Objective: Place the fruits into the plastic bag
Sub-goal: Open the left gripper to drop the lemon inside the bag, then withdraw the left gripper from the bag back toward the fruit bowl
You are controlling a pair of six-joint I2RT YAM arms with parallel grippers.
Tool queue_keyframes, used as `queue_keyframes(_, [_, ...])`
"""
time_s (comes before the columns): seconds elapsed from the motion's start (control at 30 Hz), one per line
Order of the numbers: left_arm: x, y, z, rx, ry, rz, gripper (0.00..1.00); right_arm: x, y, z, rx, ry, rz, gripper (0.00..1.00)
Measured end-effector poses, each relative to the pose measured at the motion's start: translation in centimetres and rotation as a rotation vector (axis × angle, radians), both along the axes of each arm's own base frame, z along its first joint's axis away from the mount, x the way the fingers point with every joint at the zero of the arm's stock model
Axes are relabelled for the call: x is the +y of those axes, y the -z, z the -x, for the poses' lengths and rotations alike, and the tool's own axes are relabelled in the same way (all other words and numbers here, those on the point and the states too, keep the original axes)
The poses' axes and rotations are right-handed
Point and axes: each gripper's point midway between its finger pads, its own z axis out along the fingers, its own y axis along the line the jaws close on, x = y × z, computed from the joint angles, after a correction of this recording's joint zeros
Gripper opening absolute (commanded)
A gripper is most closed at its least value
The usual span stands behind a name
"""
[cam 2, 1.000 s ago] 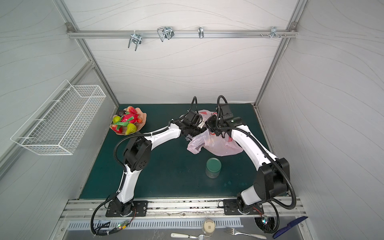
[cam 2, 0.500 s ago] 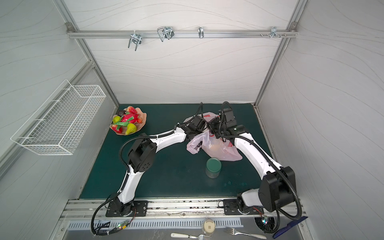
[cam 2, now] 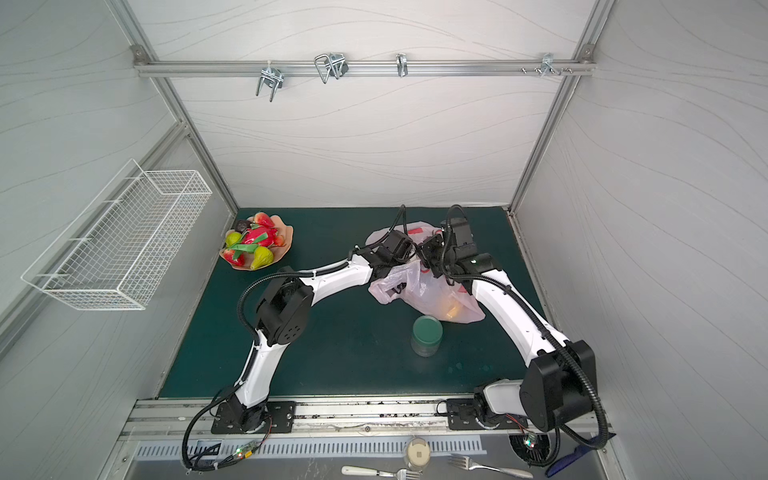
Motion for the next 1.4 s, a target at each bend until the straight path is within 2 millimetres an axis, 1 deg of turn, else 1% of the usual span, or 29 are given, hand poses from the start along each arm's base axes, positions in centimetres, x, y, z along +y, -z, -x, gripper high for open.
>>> queue_keyframes(0.1, [0.4, -0.9, 0.0, -0.013, -0.002, -0.002, 0.91, -0.2, -0.3, 0.0, -0.006, 0.006, -0.003, 0.00])
queue_keyframes(0.17, [0.9, -2.0, -0.1, -0.038, -0.007, -0.006, 0.91, -0.3, -0.5, 0.1, -0.011, 0.007, -0.007, 0.00])
queue_keyframes(0.3, [2.7, -3.7, -0.4, -0.095, -0.024, -0.049, 0.90, -0.4, -1.2, 0.3, -0.026, 0.010, -0.020, 0.00])
queue_keyframes(0.43, [4.3, -3.5, -0.4, -0.130, -0.022, -0.117, 0.89, -0.4, -1.7, 0.5, -0.039, 0.011, -0.023, 0.00])
queue_keyframes(0.57, [6.6, -2.8, -0.5, -0.166, -0.015, -0.211, 0.88, -0.8, -1.6, 0.4, -0.036, 0.024, -0.016, 0.00])
queue_keyframes(0.7, [8.9, -3.0, -0.6, -0.213, -0.009, -0.285, 0.88, -0.9, -1.5, 0.3, -0.035, 0.029, -0.013, 0.00])
queue_keyframes(0.8, [10.6, -3.8, -0.6, -0.241, -0.014, -0.315, 0.88, -0.9, -1.5, 0.3, -0.034, 0.030, -0.012, 0.00])
queue_keyframes(0.97, [13.9, -5.1, -0.7, -0.276, -0.043, -0.349, 0.88, -0.9, -1.4, 0.4, -0.031, 0.030, -0.010, 0.00])
queue_keyframes(1.1, [16.1, -6.0, -0.8, -0.296, -0.062, -0.356, 0.88, -0.9, -1.3, 0.4, -0.027, 0.030, -0.009, 0.00])
queue_keyframes(1.2, [18.4, -6.3, -0.7, -0.299, -0.091, -0.364, 0.88, -0.9, -1.1, 0.3, -0.022, 0.031, -0.007, 0.00])
queue_keyframes(1.3, [20.7, -7.0, -0.9, -0.303, -0.137, -0.369, 0.89, -0.9, -0.9, 0.1, -0.015, 0.031, -0.004, 0.00])
queue_keyframes(1.4, [23.2, -8.7, -1.9, -0.338, -0.203, -0.370, 0.90, -0.8, -0.8, 0.0, -0.012, 0.030, -0.004, 0.00])
